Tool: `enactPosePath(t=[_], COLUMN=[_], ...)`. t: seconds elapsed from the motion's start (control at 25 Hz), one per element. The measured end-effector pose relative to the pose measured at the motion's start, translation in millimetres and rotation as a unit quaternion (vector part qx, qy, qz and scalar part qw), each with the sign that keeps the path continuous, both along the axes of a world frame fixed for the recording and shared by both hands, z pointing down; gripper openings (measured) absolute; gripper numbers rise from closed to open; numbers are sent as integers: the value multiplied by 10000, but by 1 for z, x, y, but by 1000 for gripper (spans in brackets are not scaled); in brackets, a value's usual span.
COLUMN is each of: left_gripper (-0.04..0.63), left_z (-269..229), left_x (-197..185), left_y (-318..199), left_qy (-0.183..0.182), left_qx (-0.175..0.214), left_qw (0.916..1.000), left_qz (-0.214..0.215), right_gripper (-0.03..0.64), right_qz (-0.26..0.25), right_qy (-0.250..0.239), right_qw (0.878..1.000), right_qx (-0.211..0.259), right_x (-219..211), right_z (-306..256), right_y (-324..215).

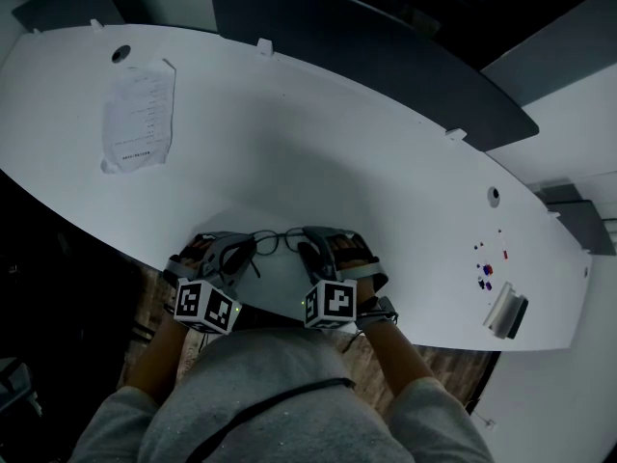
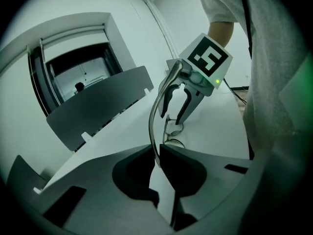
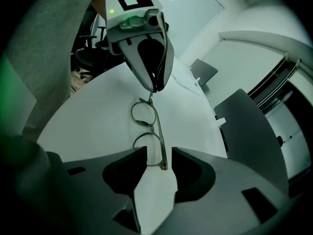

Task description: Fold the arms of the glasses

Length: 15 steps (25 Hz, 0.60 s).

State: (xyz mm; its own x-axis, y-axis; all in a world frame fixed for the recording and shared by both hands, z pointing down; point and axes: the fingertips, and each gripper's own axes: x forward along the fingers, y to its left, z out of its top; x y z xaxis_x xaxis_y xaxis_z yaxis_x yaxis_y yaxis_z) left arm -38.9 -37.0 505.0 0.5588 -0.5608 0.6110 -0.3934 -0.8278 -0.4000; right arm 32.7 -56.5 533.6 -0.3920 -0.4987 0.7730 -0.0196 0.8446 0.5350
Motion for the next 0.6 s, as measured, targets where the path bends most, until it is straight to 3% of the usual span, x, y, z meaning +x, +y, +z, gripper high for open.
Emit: enactPosePath(t=[0.16,0.28,0.36,0.48,0.56,0.6], left_gripper=[41,41,41,41,41,41], left_z=[1,1,1,2,3,3], left_x=[-2,-1,-1,-5,-5,-5], left_y=[1,2,2,2,3,3], left_qy=[-24,-36,-37,-100,-79,-65], left_qx=[-67,-135,-169,-179,-194,-203], left_qw=[10000,9999,9999,9998,9998,9998], left_qz=[-38,7,14,-21,-40,-44], right_gripper=[169,173,176,184,186,186], right_qz=[106,345,449,269,9,-35], right_qy=[-456,-1328,-2230,-3483,-3854,-3917], right_qw=[9982,9869,9645,9129,8907,8860], right_qx=[-372,-852,-1340,-2110,-2411,-2483], right_x=[4,-8,-26,-55,-69,-74], right_z=[-5,-26,-54,-101,-121,-125], right_y=[11,22,32,48,58,60])
